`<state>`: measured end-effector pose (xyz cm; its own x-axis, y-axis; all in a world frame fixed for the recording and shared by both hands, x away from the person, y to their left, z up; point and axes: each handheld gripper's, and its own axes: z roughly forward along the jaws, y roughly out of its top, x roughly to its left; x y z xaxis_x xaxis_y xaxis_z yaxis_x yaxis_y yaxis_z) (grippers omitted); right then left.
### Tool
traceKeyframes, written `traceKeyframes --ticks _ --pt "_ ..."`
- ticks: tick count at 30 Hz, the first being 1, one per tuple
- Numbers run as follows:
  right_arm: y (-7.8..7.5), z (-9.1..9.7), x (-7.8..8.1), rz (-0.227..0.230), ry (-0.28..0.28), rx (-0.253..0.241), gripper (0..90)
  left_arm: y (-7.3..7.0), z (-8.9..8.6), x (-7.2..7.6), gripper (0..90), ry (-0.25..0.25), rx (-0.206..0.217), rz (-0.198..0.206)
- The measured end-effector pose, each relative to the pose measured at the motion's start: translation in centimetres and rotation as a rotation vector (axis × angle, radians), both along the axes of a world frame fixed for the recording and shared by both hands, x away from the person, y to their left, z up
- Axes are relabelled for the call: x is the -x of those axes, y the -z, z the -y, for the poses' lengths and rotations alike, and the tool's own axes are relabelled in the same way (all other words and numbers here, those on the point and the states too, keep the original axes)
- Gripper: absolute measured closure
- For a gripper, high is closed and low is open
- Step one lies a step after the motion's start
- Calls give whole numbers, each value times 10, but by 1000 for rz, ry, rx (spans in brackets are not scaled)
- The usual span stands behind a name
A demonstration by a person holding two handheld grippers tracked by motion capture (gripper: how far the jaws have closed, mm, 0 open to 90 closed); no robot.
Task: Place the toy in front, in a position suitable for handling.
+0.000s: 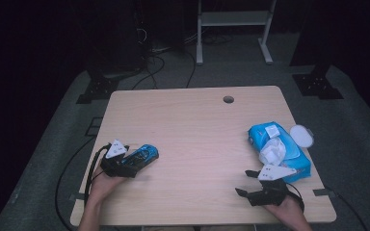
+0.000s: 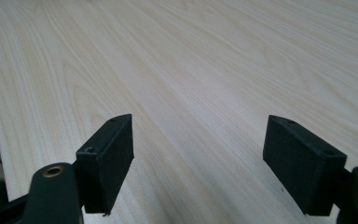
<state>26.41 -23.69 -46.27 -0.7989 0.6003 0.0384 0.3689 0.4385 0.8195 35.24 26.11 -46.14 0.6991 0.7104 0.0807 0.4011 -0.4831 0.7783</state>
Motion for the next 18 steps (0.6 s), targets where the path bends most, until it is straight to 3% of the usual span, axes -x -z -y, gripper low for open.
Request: traceKeyframes --ticks 2,5,11,18 --pt "0 0 0 -2 -1 1 237 3 1 -2 69 5 -2 -28" --pt "0 -1 0 -8 -2 3 237 6 4 -3 72 -9 -39 -35" --pt "1 -3 0 -6 -7 5 240 9 3 -7 121 -25 -29 -52" --pt "1 -3 0 -7 -8 7 240 14 7 -8 152 -24 -77 -70"
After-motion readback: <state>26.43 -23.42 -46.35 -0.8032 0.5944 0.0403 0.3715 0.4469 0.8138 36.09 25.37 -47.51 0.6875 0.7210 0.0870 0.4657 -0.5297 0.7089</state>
